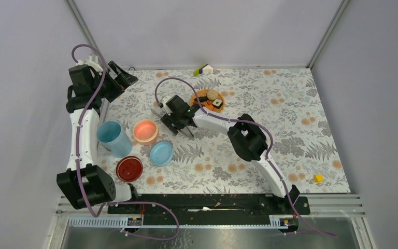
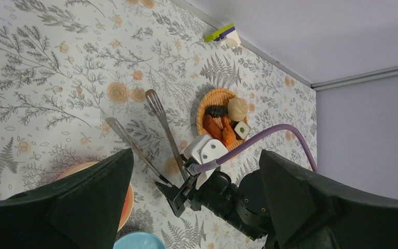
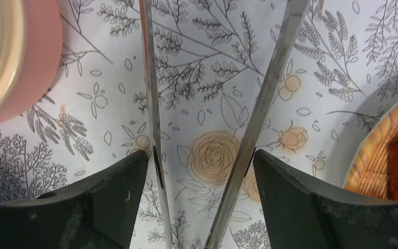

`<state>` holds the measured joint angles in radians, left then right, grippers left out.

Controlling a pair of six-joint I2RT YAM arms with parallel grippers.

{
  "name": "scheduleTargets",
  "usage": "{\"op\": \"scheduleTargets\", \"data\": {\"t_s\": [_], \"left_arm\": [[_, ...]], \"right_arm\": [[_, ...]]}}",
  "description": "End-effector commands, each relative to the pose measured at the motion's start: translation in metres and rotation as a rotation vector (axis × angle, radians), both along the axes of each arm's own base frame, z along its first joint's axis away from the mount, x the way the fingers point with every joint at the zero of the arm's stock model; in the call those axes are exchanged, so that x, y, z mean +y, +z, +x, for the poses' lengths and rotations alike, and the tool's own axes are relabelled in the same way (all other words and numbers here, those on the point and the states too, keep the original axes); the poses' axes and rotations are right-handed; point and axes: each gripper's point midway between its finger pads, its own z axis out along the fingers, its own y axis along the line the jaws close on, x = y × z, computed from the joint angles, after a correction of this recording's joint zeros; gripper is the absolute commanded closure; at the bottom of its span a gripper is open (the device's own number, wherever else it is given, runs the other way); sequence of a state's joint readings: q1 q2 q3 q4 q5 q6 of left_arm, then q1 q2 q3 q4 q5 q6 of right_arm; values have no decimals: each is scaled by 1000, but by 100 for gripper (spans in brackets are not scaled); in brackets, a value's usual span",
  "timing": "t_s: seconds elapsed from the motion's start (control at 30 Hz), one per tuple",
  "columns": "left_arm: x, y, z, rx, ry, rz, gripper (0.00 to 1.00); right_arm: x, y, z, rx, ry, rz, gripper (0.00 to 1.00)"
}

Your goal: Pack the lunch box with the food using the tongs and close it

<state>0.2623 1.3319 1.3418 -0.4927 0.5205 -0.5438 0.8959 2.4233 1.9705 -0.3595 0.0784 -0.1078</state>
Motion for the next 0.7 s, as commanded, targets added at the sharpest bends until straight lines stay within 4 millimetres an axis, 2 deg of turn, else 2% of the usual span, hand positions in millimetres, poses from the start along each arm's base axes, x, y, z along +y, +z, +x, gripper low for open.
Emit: {"op": "scheduleTargets", "data": {"t_s": [0.0,0.27,0.37,0.5,0.67], "left_arm": [[-1,12,5,-59,-15,-22,1],[0,10,7,-52,-16,-35,1],[1,10,6,-52,-14,-36,1],[1,8,6,-49,-17,-36,1],[-3,7,8,-46,-47,-50,1]], "right_arm": [[-69,-80,-60,221,21,-287,18],[-68,-95,-49,198,-7,-328,25],[-66,-92,-47,195,-11,-327,29],[-60,-70,-43,191,-8,-275,38],[-48,-27,-32,158,-2,-181,44]]}}
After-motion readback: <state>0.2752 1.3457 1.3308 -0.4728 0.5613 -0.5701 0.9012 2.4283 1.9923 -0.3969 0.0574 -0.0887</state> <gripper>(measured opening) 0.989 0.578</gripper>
